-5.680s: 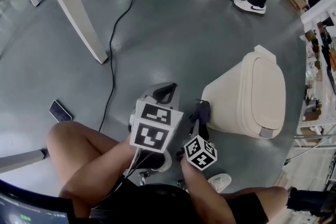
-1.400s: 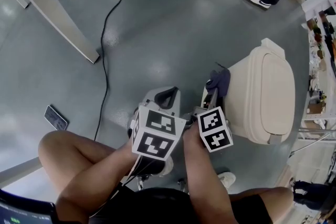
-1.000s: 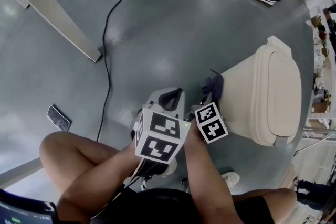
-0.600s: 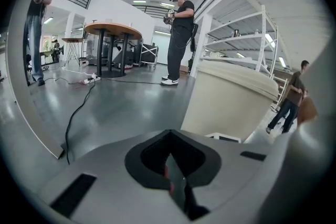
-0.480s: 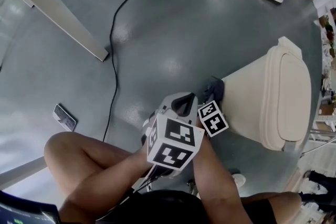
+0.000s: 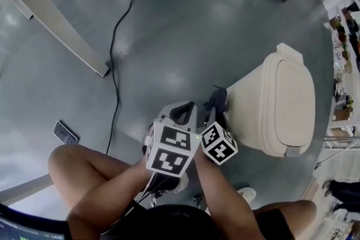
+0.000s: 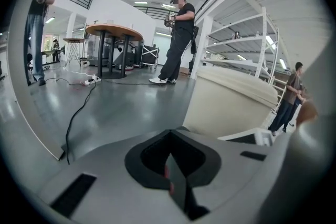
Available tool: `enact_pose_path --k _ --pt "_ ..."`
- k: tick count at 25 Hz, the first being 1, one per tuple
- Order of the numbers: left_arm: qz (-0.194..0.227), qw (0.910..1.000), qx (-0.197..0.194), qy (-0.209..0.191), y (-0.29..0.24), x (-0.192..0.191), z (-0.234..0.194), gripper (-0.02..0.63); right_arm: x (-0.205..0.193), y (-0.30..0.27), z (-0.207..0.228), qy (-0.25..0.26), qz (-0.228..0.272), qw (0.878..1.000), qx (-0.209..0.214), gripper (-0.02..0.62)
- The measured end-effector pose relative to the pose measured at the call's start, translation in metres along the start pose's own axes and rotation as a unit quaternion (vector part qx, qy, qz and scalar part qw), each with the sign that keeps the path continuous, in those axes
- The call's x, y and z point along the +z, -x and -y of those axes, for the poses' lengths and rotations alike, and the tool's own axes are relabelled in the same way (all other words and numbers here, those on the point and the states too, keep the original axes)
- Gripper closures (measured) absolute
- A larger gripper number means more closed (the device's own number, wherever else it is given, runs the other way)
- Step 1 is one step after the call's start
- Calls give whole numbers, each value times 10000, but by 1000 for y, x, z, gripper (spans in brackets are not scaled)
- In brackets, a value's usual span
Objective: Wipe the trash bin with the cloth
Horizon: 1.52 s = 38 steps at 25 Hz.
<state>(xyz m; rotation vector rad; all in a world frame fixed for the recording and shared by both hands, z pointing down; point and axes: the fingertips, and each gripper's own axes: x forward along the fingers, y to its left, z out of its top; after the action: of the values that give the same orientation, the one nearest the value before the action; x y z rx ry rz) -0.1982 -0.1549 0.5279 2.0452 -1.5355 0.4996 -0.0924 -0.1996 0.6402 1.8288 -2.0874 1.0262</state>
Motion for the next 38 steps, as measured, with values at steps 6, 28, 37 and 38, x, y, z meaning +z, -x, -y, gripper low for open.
enact_pose_path --k 6,28,37,38 --pt "384 9990 214 69 28 31 -5 606 55 101 -66 725 401 9902 1125 503" --pt "1795 9791 -664 -693 147 131 194 606 223 368 -13 2540 2437 9294 1106 503" --pt "2022 9726 -380 -1084 186 125 223 606 219 396 27 2783 2567 9232 662 505" --pt "2033 9731 -365 -1025 188 124 222 606 218 398 29 2837 2587 9211 640 505"
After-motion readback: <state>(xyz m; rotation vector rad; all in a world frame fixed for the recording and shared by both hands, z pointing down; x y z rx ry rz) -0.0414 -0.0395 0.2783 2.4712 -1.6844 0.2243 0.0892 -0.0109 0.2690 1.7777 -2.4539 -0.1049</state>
